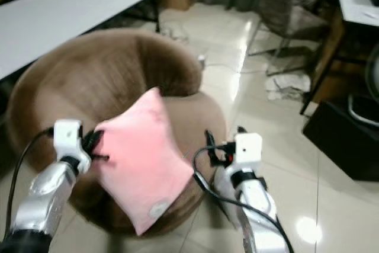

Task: Move the pillow to the sofa from floor

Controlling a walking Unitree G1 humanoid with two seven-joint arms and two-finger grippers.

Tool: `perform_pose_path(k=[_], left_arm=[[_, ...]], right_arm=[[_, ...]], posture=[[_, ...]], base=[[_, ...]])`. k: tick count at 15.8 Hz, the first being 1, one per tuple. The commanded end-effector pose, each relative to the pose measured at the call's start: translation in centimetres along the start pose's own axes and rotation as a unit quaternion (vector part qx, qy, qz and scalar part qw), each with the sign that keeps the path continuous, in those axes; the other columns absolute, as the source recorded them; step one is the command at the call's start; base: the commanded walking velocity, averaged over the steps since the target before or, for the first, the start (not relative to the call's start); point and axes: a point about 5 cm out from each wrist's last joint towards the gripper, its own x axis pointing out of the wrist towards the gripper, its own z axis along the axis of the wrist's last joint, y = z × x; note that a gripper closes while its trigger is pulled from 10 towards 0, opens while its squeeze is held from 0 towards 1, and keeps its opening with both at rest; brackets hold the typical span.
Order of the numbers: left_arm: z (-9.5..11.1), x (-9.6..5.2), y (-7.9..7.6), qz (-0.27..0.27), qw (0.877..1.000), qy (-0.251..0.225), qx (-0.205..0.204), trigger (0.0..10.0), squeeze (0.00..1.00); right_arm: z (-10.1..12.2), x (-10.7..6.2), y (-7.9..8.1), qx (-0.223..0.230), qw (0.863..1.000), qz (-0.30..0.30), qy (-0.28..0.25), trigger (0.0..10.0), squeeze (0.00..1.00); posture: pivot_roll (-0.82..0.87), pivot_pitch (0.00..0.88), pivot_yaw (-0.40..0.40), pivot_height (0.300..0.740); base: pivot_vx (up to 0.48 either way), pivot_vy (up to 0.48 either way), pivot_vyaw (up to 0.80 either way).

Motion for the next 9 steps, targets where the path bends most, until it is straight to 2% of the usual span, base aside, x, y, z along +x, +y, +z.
perform_pose_path(k=[1,2,4,5,6,9], left_arm=[[1.5,0.5,-1.0,-0.024,0.999,-0.026,0.011,0.0,0.00],[1.7,0.8,-1.3,-0.027,0.999,-0.028,0.012,0.0,0.00],[3.0,2.8,-2.3,-0.050,0.998,-0.025,0.042,0.0,0.00],[3.0,2.8,-2.3,-0.050,0.998,-0.025,0.042,0.0,0.00],[4.7,4.4,-2.3,-0.054,0.996,-0.035,0.060,0.0,0.00],[7.4,6.4,-1.5,-0.038,0.995,-0.045,0.080,0.0,0.00]], right_arm=[[-0.2,-0.1,-0.2,-0.001,1.000,-0.003,0.002,10.0,0.00],[-0.3,0.0,-0.1,0.000,1.000,-0.001,0.003,10.0,0.00],[-0.3,0.5,0.6,0.004,1.000,0.011,0.003,10.0,0.00],[-0.3,0.5,0.6,0.004,1.000,0.011,0.003,10.0,0.00],[-0.6,0.7,1.1,0.007,1.000,0.020,0.009,10.0,0.00],[-0.9,0.7,1.5,0.013,0.999,0.030,0.017,10.0,0.00]], posture=[[0.01,0.000,0.062,0.740],[0.02,0.000,0.058,0.740],[0.04,0.000,0.051,0.740],[0.04,0.000,0.051,0.740],[0.04,0.000,0.052,0.740],[0.03,0.000,0.049,0.740]], base=[[0.469,0.000,0.00],[0.469,0.000,0.00],[0.467,0.000,0.00],[0.465,0.000,0.00],[0.469,0.000,0.00],[0.472,0.000,0.00]])
